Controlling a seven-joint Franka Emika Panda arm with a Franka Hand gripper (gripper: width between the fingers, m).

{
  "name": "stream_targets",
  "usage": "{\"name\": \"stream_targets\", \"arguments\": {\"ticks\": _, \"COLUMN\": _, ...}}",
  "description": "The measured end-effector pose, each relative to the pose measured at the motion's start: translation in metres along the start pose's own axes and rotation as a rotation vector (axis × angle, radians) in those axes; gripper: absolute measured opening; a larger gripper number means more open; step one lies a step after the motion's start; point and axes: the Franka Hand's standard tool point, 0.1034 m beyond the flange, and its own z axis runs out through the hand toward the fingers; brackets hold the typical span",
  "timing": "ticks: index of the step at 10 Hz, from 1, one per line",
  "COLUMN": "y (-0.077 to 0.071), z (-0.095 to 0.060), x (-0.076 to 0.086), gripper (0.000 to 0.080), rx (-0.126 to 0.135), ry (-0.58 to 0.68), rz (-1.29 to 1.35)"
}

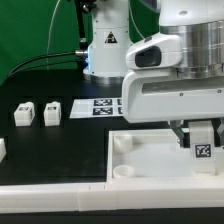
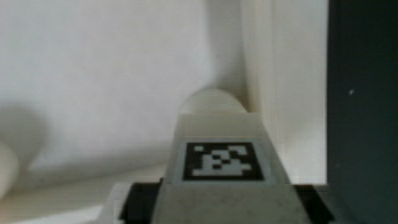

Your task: Assemble one leg

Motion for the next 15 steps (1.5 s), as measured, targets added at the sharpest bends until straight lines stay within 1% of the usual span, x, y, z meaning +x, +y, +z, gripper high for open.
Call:
{"name": "stream_targets", "arguments": {"ticks": 1, "y": 0.0009, "z": 0.0001, "x": 0.0008, "gripper": 0.0291, "rx": 0.007, "ry": 0.006, "rz": 0.105}}
{"name": "stream_targets", "arguments": {"ticks": 2, "y": 0.0004, "z": 0.0010, "x": 0.0003, "gripper": 0.0291, "rx": 0.018, "ry": 0.014, "rz": 0.282}}
{"name": "stream_targets", "arguments": {"ticks": 4, "y": -0.0015, "z": 0.0022, "x": -0.0009, "gripper": 0.0291, "rx": 0.023, "ry": 0.016, "rz": 0.536}}
{"name": "stream_targets", "arguments": {"ticks": 5, "y": -0.0026, "z": 0.0027, "x": -0.0018, "gripper": 0.0291, "rx": 0.020, "ry": 0.015, "rz": 0.663}}
{"name": "stream_targets", "arguments": {"ticks": 6, "y": -0.0034, "z": 0.0030, "x": -0.0025, "gripper": 0.0291, "rx": 0.021, "ry": 0.012, "rz": 0.747}}
{"name": "stream_targets", "arguments": {"ticks": 7, "y": -0.0038, "z": 0.0034, "x": -0.0029, "gripper": 0.0291, "rx": 0.038, "ry": -0.002, "rz": 0.912}}
{"name": "stream_targets", "arguments": {"ticks": 9, "y": -0.0044, "z": 0.0027, "x": -0.0026, "gripper": 0.0291, "rx": 0.046, "ry": -0.021, "rz": 1.114}}
{"name": "stream_targets", "arguments": {"ticks": 11, "y": -0.0045, "z": 0.0033, "x": -0.0027, "gripper": 0.0291, "rx": 0.047, "ry": -0.022, "rz": 1.122}}
{"name": "stream_targets", "arguments": {"ticks": 12, "y": -0.0045, "z": 0.0033, "x": -0.0027, "gripper": 0.0291, "rx": 0.047, "ry": -0.020, "rz": 1.067}}
{"name": "stream_targets", "arguments": {"ticks": 13, "y": -0.0047, "z": 0.0034, "x": -0.0029, "gripper": 0.0475, "rx": 0.047, "ry": -0.021, "rz": 1.063}}
{"name": "stream_targets", "arguments": {"ticks": 14, "y": -0.0046, "z": 0.0034, "x": -0.0028, "gripper": 0.0475, "rx": 0.047, "ry": -0.019, "rz": 1.035}}
{"name": "stream_targets", "arguments": {"ticks": 15, "y": -0.0043, "z": 0.0033, "x": -0.0027, "gripper": 0.0606, "rx": 0.045, "ry": -0.015, "rz": 0.900}}
